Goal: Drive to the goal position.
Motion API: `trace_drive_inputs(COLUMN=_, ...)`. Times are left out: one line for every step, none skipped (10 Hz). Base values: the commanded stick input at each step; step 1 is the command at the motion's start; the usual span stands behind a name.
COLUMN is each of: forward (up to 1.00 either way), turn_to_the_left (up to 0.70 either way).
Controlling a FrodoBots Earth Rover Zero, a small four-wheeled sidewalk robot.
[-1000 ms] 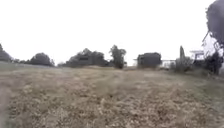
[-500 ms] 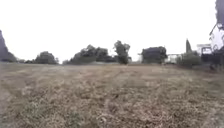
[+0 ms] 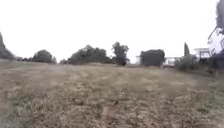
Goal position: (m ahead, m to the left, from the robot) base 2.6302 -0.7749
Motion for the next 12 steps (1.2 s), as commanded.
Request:
trace_drive_inputs(forward=0.68, turn_to_the_left=-0.19)
trace_drive_inputs(forward=0.68, turn_to_the_left=-0.19)
trace_drive_inputs(forward=0.68, turn_to_the_left=-0.19)
trace_drive_inputs(forward=0.68, turn_to_the_left=-0.2)
trace_drive_inputs(forward=0.68, turn_to_the_left=-0.21)
trace_drive_inputs(forward=0.68, turn_to_the_left=-0.21)
trace_drive_inputs(forward=0.68, turn_to_the_left=-0.22)
trace_drive_inputs(forward=0.68, turn_to_the_left=-0.22)
trace_drive_inputs(forward=0.68, turn_to_the_left=-0.21)
trace_drive_inputs(forward=0.68, turn_to_the_left=-0.21)
trace_drive_inputs(forward=0.68, turn_to_the_left=-0.2)
trace_drive_inputs(forward=0.68, turn_to_the_left=-0.2)
